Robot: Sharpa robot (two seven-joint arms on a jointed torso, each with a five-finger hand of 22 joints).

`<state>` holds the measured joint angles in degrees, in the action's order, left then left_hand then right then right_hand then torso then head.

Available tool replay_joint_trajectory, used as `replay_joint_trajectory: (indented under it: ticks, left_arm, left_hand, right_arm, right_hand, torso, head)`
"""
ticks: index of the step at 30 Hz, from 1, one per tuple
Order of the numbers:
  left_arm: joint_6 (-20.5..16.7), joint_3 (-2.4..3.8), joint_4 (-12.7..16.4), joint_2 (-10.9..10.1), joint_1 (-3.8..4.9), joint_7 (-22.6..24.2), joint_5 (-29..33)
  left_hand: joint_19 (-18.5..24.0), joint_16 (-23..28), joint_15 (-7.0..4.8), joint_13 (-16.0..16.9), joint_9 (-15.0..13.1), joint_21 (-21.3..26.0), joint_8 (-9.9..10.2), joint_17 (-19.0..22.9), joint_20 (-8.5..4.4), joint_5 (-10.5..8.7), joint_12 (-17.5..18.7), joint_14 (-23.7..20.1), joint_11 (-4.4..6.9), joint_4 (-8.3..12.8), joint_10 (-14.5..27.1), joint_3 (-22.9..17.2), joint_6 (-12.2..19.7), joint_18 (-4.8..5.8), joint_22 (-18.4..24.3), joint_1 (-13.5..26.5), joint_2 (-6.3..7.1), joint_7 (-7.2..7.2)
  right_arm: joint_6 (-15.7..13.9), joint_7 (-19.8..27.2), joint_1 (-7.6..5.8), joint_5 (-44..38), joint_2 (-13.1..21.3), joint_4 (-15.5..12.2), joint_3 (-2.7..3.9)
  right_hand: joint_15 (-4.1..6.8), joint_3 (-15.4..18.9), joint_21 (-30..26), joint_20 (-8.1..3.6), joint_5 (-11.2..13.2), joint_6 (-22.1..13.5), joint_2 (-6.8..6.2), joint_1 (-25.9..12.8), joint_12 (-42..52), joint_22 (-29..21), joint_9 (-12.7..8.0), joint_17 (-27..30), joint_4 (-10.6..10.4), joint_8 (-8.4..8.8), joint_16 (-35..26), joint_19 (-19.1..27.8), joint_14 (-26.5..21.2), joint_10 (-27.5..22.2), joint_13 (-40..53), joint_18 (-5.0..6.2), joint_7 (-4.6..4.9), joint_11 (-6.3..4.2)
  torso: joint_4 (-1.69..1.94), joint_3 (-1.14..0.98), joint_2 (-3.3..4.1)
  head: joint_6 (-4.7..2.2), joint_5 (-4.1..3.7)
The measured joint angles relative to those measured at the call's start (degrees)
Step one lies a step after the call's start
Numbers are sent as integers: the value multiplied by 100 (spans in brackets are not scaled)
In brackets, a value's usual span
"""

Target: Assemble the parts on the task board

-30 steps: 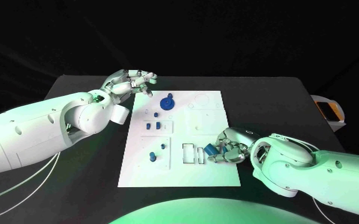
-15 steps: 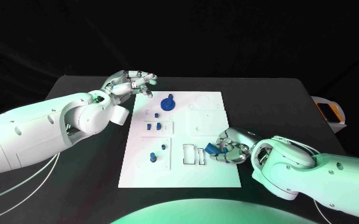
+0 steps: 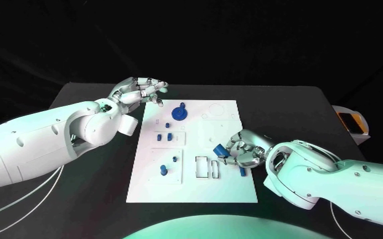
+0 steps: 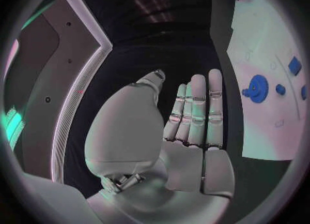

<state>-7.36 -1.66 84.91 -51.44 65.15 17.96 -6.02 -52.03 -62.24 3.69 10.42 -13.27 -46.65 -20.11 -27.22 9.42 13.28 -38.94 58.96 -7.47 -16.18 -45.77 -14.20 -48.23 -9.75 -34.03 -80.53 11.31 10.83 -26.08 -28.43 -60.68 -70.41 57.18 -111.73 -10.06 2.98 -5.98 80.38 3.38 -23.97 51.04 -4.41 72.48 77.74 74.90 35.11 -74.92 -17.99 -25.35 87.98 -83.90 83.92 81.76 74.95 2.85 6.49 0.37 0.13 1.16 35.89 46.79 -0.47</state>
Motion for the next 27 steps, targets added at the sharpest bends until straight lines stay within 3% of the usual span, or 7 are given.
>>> replay_joint_trajectory:
  ticks: [3, 7, 11, 20, 24, 27]
  left_arm:
    - [-8, 0, 11, -17, 0, 16, -2]
    - [-9, 0, 16, -20, 0, 29, -4]
    - [-3, 0, 27, -20, 0, 34, -5]
    - [26, 0, 37, -28, 0, 34, -5]
    - [51, 0, 42, -29, 0, 26, -4]
    - [71, 0, 44, -32, 0, 22, -4]
  left_hand:
    - [0, 0, 0, 0, 0, 0, 0, 0, 0, 0, 0, 0, 0, 0, 0, 0, 0, 0, 0, 0, 0, 0]
    - [1, 0, 0, 0, 0, 0, 0, 1, 0, 0, 0, 0, 0, -1, 0, -1, 0, 0, 5, 0, 0, 0]
    - [1, 0, 0, 0, 1, 0, 0, 1, 0, 0, 0, 0, 0, -1, 0, -1, 0, 0, 4, 0, 0, 0]
    - [-20, 0, 0, 0, 1, 0, 0, 1, -20, 0, 0, 0, 0, -1, 0, -2, 0, 0, 4, -25, -25, 0]
    - [-20, 0, 0, 0, 1, 0, 0, 2, -20, 0, 0, 0, 0, -2, 0, -2, 0, 0, 4, -54, -54, 0]
    - [-19, 0, 0, -1, 1, 0, 0, 2, -21, 0, 0, 0, 0, -2, 0, -2, 0, 0, 5, -54, -54, 0]
  right_arm:
    - [1, 13, -2, 121, -111, 27, 0]
    - [48, 30, 40, 249, -307, 95, 0]
    - [140, 42, 120, 349, -455, 171, -2]
    - [335, 46, 234, 458, -666, 309, -6]
    - [375, 42, 241, 463, -711, 347, 0]
    - [392, 38, 245, 463, -736, 366, 1]
  right_hand:
    - [0, -107, 0, 0, 93, 1, -47, -100, 0, 0, 0, 0, 15, 0, 0, 0, 0, 0, 0, 0, 0, 0]
    - [0, -269, 0, 0, 812, 11, -1, -409, 0, 5, 24, 0, 138, 0, 0, 0, 0, 0, -1, 0, 10, 0]
    - [0, -284, 0, 0, 1071, 14, 12, -520, -1, 5, 187, 0, 139, -1, 0, 0, 0, 20, -1, 0, 10, 20]
    - [-1, -284, 0, 1, 1203, 57, -5, -624, -78, 4, 225, 1, 139, -57, 0, 0, 0, 20, -1, 1, 7, 20]
    - [-1, -284, 0, 1, 1259, 106, 57, -760, -78, 4, 259, 1, 139, -86, 0, 0, 0, 23, -2, 1, -8, 17]
    - [15, -282, -1, -17, 1180, 135, 48, -863, -78, 3, 290, 1, 136, -125, 0, -18, 16, 41, -2, 1, -32, 1]
  torso:
    - [1, -2, 0]
    - [2, -4, 0]
    - [7, -7, 0]
    - [9, -4, -10]
    - [10, -3, -13]
    - [11, -3, -15]
  head:
    - [4, 10]
    - [18, 29]
    - [34, 37]
    - [46, 73]
    - [60, 86]
    - [66, 76]
